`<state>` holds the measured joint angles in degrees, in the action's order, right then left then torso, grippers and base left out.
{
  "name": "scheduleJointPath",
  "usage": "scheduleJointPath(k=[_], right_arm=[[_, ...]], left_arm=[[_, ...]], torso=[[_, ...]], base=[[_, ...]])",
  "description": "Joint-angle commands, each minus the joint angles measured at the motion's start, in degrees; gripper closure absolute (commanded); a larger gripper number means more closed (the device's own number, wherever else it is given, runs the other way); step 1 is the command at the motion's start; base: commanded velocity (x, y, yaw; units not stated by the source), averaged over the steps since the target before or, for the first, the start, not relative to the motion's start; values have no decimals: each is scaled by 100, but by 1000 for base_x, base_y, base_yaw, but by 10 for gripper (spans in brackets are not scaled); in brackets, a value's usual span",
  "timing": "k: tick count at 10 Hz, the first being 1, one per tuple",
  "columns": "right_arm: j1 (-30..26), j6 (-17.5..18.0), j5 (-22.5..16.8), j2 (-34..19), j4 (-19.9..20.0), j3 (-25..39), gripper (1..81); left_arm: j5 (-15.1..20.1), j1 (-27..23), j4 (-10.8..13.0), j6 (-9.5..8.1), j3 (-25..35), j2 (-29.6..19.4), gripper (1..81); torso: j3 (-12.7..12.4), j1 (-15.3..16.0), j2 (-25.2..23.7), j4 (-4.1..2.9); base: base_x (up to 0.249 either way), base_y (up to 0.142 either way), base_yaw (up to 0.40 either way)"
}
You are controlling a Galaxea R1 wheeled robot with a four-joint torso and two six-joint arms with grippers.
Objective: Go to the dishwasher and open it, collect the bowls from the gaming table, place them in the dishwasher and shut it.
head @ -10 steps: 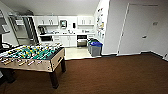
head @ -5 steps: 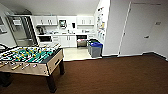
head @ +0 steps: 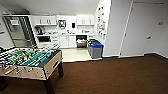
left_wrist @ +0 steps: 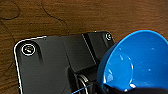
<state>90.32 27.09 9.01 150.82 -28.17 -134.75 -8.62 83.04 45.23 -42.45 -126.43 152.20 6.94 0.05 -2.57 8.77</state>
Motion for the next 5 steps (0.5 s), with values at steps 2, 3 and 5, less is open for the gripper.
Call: scheduleJointPath(k=[2, 3, 5], right_arm=[[-211, -2, -207, -182, -66, -41, 811], [-211, -2, -207, -173, -66, -49, 811], [-211, -2, -207, -164, -66, -50, 811]], left_arm=[[106, -293, 39, -18, 92, -110, 811], [106, -293, 39, -18, 92, -110, 811], [106, -293, 39, -18, 92, -110, 811]], torso=[[0, 2, 2, 0], [0, 5, 2, 0], [0, 2, 2, 0]], base=[[212, 0, 0], [212, 0, 0], [212, -32, 0]])
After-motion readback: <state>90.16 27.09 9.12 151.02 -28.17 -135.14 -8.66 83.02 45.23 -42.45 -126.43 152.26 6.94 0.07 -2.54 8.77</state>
